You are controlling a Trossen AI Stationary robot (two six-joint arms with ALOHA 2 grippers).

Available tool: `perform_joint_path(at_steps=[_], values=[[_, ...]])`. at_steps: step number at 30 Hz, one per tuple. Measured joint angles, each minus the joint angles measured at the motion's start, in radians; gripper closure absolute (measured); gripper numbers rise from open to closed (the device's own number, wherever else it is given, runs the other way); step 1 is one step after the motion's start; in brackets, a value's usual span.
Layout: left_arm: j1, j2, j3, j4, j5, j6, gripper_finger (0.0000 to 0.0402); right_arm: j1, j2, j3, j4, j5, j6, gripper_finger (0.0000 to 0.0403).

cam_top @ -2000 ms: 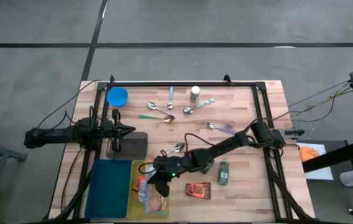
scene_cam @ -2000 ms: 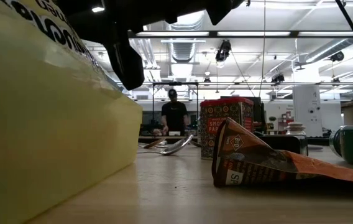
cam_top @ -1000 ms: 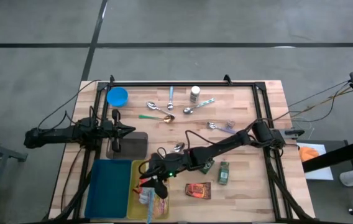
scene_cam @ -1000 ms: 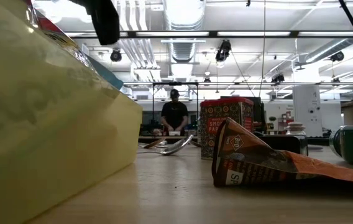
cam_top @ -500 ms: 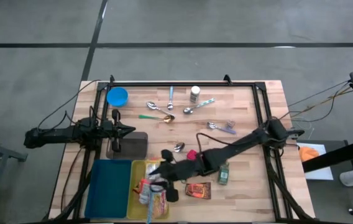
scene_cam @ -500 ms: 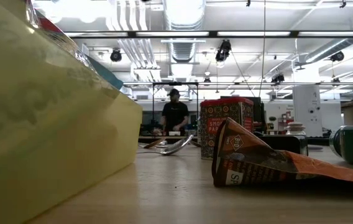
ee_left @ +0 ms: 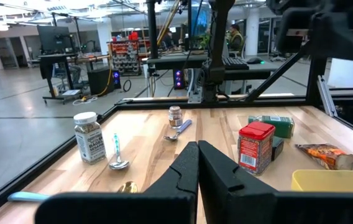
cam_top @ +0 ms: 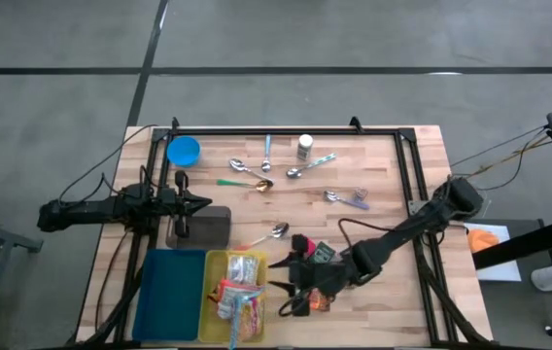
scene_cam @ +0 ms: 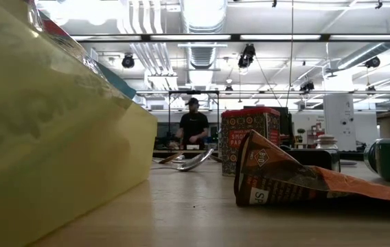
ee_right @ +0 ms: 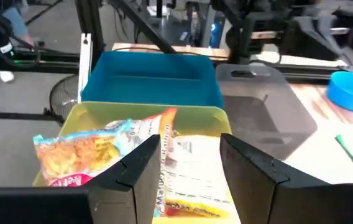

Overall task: Pick & Place Food Item
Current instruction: Put the white seasoning bottle into the blue bin

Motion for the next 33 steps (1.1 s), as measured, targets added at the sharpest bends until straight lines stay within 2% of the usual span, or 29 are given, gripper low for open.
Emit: perform_joint_path(at_steps=[3, 9, 18, 24, 27, 33], values=[[0.0, 0.0, 0.0, 0.0, 0.0, 0.0, 0.0391, -0.004, -0.054, -0.104, 0.082, 0.019, -0.025, 0.0239], [0.0, 0.0, 0.0, 0.0, 0.0, 0.0, 0.0391, -0.033, -0.194, -0.311, 0.226, 0.057, -0.178, 0.0239], [0.0, 0.0, 0.0, 0.0, 0.0, 0.0, 0.0391, -0.164, -0.479, -0.546, 0.235, 0.06, -0.265, 0.0239], [0.0, 0.0, 0.0, 0.0, 0.0, 0.0, 0.0391, -0.291, -0.627, -0.628, 0.223, 0.041, -0.292, 0.0239], [0.0, 0.0, 0.0, 0.0, 0.0, 0.0, 0.0391, -0.329, -0.644, -0.633, 0.182, -0.024, -0.272, 0.0239], [0.0, 0.0, 0.0, 0.0, 0.0, 0.0, 0.0391, -0.336, -0.64, -0.634, 0.136, -0.035, -0.221, 0.0238]])
